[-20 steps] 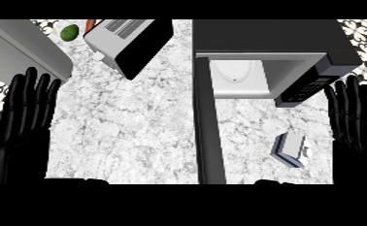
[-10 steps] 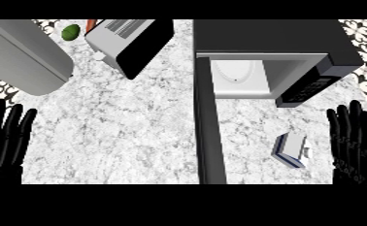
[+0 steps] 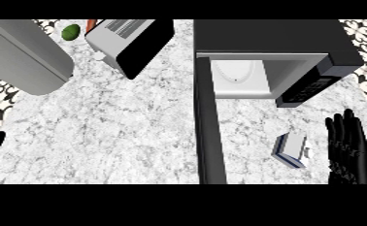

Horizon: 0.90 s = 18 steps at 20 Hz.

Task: Pick up the milk, place it into the microwave and close the microwave

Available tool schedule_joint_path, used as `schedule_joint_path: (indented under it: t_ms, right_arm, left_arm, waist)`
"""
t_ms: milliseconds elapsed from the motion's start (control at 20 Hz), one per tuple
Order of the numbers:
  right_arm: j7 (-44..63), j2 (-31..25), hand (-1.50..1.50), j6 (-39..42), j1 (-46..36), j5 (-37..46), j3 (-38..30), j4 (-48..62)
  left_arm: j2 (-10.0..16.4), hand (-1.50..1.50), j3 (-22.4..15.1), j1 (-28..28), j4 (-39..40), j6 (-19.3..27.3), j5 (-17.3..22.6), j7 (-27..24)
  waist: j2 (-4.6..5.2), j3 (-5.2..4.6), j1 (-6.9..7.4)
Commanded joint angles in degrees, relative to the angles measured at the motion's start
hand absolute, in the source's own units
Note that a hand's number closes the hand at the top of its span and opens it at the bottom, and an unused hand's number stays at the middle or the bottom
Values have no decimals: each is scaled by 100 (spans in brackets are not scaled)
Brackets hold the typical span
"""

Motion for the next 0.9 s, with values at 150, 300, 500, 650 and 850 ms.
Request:
schedule_joint_path:
  t_ms: [150, 300, 500, 650, 850]
  right_arm:
    - [-1119, -123, -150, 144, 118, -979, -684, 1093]
    - [-859, 68, -150, -75, -232, -765, -785, 1455]
    - [-1570, 41, -150, 42, 147, -1185, -1059, 1820]
    - [-1887, -32, -150, 64, -181, -1495, -1569, 2551]
    - [-2171, -174, -150, 229, -216, -1746, -1929, 2914]
  left_arm:
    - [-41, -150, 456, 443, -29, -539, 358, -315]
    - [-40, -150, 565, 685, -573, -566, 648, 96]
    - [-183, -150, 689, 758, -371, -744, 649, -136]
    - [-308, -150, 522, 800, -435, -775, 434, -61]
    - [-473, -150, 411, 1171, -740, -876, 457, -150]
  waist:
    - [-1, 3, 8]
    - [3, 2, 32]
    - [0, 1, 8]
    - [7, 6, 10]
    - [2, 5, 23]
